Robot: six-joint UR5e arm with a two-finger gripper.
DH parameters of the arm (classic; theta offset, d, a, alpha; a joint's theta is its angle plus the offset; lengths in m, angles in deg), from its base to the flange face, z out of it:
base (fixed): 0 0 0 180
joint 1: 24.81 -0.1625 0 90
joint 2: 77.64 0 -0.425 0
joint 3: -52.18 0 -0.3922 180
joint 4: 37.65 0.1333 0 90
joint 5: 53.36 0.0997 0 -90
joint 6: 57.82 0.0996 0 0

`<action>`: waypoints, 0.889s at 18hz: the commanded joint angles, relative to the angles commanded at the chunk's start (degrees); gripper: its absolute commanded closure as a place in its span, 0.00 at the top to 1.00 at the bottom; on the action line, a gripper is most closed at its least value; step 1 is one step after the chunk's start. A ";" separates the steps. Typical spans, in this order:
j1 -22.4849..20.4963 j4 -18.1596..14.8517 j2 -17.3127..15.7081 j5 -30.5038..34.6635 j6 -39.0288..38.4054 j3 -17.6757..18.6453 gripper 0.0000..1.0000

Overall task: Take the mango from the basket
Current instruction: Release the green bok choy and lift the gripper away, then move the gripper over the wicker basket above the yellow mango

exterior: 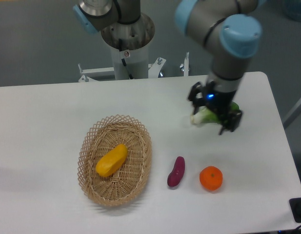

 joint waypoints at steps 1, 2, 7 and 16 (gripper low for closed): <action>2.28 1.93 0.26 0.00 -3.61 1.41 1.00; 4.05 4.04 0.61 0.09 -6.34 2.47 1.00; 11.34 7.75 3.78 0.44 -16.45 4.76 1.00; 19.53 17.24 7.64 4.39 -19.99 8.45 1.00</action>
